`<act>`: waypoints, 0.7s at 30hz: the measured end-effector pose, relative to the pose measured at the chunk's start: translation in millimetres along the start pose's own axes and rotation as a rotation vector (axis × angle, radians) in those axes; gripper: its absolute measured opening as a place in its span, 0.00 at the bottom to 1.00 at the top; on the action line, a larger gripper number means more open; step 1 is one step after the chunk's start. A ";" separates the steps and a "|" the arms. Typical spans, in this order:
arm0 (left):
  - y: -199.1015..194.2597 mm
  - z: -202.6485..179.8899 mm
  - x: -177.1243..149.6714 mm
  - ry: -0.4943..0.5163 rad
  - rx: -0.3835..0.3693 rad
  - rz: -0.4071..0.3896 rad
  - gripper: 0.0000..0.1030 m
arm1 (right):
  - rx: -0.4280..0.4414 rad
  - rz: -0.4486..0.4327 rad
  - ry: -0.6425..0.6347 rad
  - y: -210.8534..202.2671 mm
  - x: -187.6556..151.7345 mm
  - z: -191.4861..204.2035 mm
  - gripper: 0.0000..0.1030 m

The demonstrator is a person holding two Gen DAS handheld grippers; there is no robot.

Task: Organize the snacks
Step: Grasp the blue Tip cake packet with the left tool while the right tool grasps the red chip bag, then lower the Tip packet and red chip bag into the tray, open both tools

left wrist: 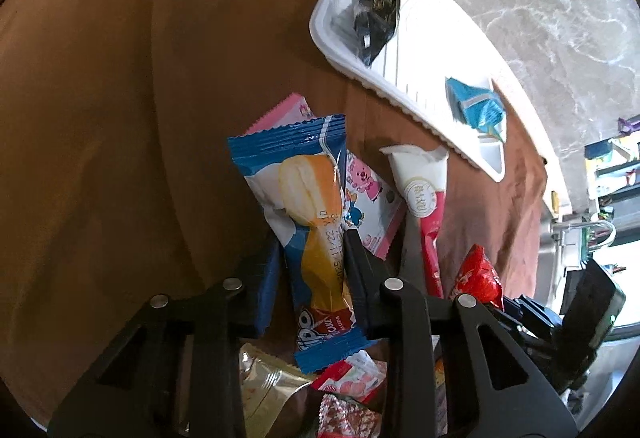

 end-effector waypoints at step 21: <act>-45.4 -54.2 97.8 0.166 -0.102 -0.139 0.28 | 0.179 -0.241 0.145 -32.8 117.8 -1.9 0.28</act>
Point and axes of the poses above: each gripper's, at about its wrist camera, not at the fingertips, and y roughly the way its jaws point, z to its left, x to its top, the point moved 8 cm from there along y, roughly the way its jaws point, and after that the axes turned 15 degrees about x, right-handed, at the moved point
